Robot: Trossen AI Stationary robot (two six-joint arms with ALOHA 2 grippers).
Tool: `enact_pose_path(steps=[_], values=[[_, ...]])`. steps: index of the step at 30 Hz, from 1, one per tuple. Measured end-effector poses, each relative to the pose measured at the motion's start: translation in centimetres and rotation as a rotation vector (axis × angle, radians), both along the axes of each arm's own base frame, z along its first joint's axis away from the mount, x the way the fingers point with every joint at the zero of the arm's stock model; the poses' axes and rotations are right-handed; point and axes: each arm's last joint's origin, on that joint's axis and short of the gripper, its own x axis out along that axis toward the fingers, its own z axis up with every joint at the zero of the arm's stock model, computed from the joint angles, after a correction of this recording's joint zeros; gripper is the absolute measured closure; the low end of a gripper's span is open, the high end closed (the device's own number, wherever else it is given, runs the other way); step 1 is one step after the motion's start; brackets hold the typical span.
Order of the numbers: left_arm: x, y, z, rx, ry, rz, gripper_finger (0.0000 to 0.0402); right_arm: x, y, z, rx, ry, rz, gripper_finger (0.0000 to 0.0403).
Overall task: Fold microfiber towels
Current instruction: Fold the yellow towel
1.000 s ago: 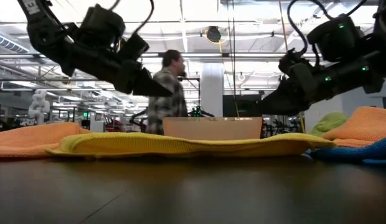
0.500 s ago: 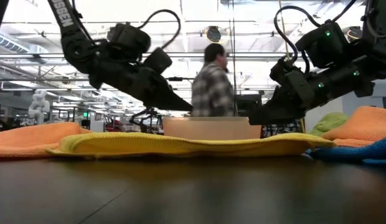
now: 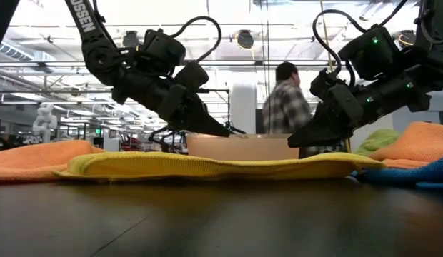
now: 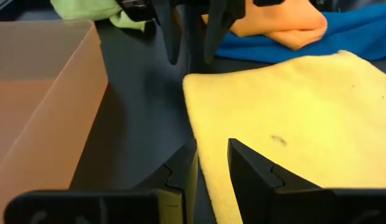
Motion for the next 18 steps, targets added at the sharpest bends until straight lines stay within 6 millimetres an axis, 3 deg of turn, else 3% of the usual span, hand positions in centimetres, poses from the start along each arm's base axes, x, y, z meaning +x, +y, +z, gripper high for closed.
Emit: enact_pose_path(steps=[18], values=[[0.1, -1.2, 0.0, 0.027, 0.006, -0.039, 0.0309, 2.0, 1.0, 0.8, 0.003, 0.038, 0.064, 0.0257]])
